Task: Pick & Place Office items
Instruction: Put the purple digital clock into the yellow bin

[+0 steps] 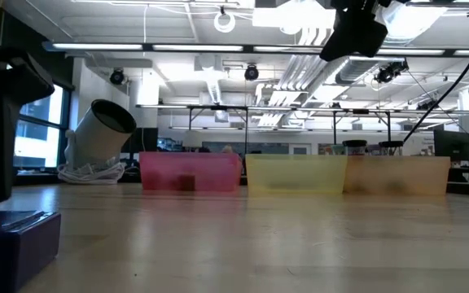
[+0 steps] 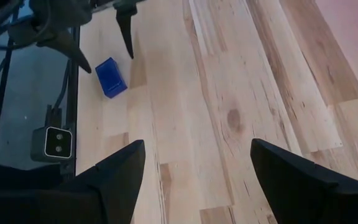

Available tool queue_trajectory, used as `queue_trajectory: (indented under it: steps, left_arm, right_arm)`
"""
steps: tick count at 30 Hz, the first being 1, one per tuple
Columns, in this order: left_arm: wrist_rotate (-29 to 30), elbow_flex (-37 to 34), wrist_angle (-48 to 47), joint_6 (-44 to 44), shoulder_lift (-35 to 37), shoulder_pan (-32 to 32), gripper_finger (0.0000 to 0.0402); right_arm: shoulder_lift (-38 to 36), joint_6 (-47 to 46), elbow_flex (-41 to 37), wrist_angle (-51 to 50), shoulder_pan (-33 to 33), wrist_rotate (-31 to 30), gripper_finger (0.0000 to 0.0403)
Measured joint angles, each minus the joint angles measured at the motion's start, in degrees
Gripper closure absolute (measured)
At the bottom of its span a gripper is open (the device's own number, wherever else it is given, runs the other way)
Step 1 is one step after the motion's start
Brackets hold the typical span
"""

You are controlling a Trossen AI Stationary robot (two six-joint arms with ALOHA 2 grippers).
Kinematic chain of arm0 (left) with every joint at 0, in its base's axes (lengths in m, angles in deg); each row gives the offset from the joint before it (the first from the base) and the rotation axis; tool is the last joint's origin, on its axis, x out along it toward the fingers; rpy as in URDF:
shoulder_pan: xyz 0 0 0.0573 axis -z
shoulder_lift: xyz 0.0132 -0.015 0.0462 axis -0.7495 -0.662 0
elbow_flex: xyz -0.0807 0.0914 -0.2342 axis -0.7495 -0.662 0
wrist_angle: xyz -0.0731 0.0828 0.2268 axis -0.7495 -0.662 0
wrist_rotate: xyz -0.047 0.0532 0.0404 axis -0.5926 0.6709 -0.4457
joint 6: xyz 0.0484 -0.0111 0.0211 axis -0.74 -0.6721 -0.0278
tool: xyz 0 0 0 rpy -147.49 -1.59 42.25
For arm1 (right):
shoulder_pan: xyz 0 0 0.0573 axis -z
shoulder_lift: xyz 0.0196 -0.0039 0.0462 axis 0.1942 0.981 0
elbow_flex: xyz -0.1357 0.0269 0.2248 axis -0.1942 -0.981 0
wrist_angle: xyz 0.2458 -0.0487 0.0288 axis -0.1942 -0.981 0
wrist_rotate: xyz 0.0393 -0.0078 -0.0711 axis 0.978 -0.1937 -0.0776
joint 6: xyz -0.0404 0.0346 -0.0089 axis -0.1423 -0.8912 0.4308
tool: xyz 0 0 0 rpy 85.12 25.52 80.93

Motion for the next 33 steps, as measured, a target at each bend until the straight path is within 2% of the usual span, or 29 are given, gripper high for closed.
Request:
queue_trajectory:
  steps: [7, 26, 29, 33]
  left_arm:
    - [0.53, 0.00, 5.88, -2.49, -2.95, 0.11, 0.0057]
    - [1.37, 0.20, 4.44, -1.75, -5.94, -0.01, 0.0058]
    - [1.23, 0.17, 4.37, -1.76, -5.99, -0.29, 0.0072]
    - [1.36, 0.11, 3.32, -1.80, -6.07, -0.33, 0.0126]
  right_arm:
    - [-0.02, -1.09, 0.07, 0.00, 0.00, -0.11, 0.0121]
    - [-0.02, -2.79, 0.07, -0.02, 0.00, 0.24, 0.0121]
    - [-0.02, -2.78, 0.07, -0.04, 0.00, 0.24, 0.0121]
    - [-0.02, -2.75, 0.07, -0.04, 0.00, 0.24, 0.0121]
